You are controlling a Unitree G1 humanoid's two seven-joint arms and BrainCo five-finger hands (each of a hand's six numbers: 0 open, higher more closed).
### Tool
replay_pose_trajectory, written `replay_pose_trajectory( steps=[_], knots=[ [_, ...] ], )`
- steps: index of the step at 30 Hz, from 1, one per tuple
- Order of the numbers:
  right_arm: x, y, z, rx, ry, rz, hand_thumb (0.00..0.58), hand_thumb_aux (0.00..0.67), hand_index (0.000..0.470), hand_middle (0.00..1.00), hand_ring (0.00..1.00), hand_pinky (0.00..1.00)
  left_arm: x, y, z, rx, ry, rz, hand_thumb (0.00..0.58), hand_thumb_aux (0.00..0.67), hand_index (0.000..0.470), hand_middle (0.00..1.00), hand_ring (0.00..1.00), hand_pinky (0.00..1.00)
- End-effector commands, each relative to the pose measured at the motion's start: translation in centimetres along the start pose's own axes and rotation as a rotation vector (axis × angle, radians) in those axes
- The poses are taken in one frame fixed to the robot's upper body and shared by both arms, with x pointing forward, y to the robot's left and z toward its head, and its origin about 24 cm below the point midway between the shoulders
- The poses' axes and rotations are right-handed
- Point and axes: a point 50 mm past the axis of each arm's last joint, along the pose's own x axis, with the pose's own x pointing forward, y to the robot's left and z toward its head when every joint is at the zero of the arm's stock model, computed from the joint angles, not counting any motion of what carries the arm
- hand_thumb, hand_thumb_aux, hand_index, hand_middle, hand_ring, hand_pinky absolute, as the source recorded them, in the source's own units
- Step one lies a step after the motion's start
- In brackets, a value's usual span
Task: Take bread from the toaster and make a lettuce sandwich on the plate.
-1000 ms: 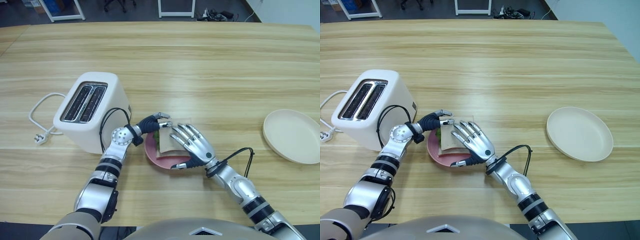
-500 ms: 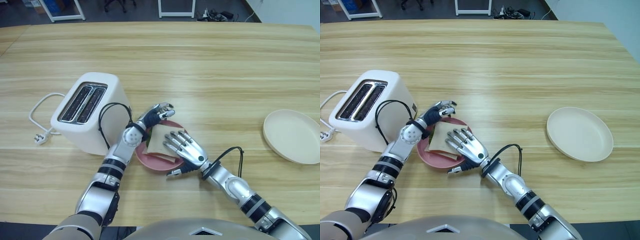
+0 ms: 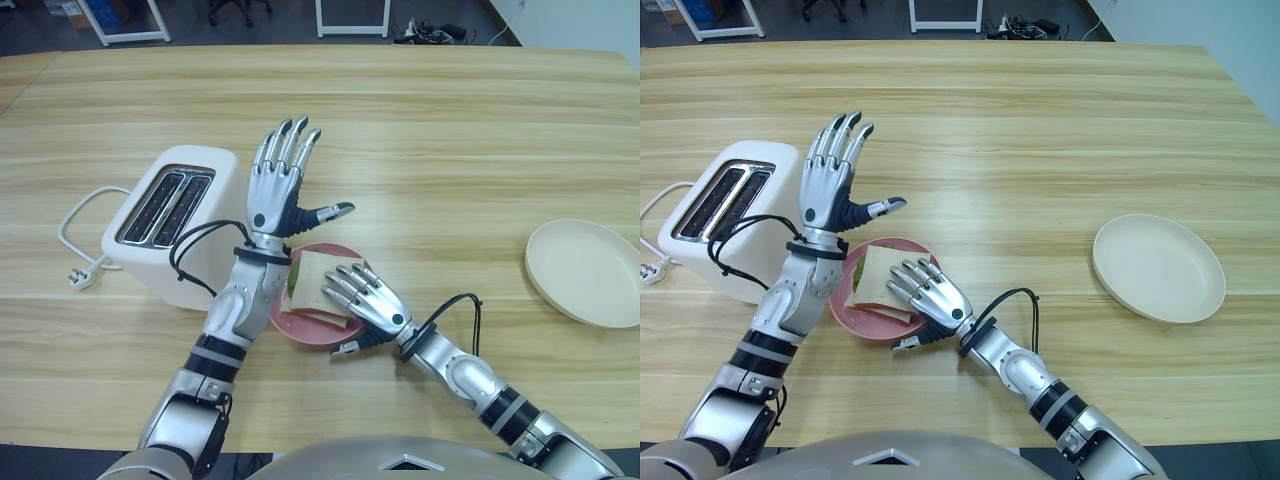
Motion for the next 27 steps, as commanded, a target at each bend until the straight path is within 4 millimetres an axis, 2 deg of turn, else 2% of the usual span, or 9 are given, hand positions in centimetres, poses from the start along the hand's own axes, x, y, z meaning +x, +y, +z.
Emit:
replay_pose_trajectory(
  steps=[1,20,21,22,23,24,25,26,27],
  knots=[
    [-7.5,5.0,-3.3,-0.039,0.14,0.448,0.0,0.0,0.0,0.0,0.0,0.0,-2.3,-1.1,-0.7,-0.082,0.081,-0.076,0.0,0.0,0.0,0.0,0.0,0.0],
    [-5.2,-7.2,-4.2,0.187,0.169,-0.518,0.0,0.0,0.0,0.0,0.0,0.0,-5.4,-1.1,-2.7,-0.279,0.184,-0.076,0.0,0.0,0.0,0.0,0.0,0.0],
    [-5.5,-7.7,-4.3,0.226,0.177,-0.548,0.0,0.0,0.0,0.0,0.0,0.0,-5.7,-0.7,-2.7,-0.29,0.164,-0.073,0.0,0.0,0.0,0.94,0.94,0.94],
    [-5.9,-8.0,-4.4,0.257,0.186,-0.56,0.0,0.0,0.0,0.0,0.0,0.0,-6.0,-0.4,-2.8,-0.3,0.145,-0.082,0.458,0.363,0.254,1.0,1.0,1.0],
    [-6.3,-8.2,-4.7,0.28,0.198,-0.566,0.0,0.0,0.0,0.15,0.15,0.15,-6.5,-0.1,-2.7,-0.307,0.106,-0.131,0.58,0.67,0.47,1.0,1.0,1.0],
    [-6.9,-8.2,-4.9,0.311,0.206,-0.544,0.0,0.0,0.0,1.0,1.0,1.0,-7.0,0.2,-2.8,-0.326,0.08,-0.21,0.58,0.67,0.47,1.0,1.0,1.0],
    [-7.5,-8.2,-5.1,0.319,0.214,-0.527,0.443,0.344,0.241,1.0,1.0,1.0,-7.6,0.7,-3.0,-0.358,0.081,-0.287,0.58,0.67,0.47,1.0,1.0,1.0],
    [-8.2,-8.2,-5.4,0.315,0.224,-0.499,0.58,0.67,0.47,1.0,1.0,1.0,-8.1,1.4,-3.2,-0.381,0.083,-0.347,0.58,0.67,0.47,1.0,1.0,1.0],
    [-9.0,-8.0,-5.8,0.298,0.24,-0.458,0.58,0.67,0.47,1.0,1.0,1.0,-8.6,2.4,-3.4,-0.405,0.094,-0.403,0.58,0.67,0.47,1.0,1.0,1.0]
  ],
)
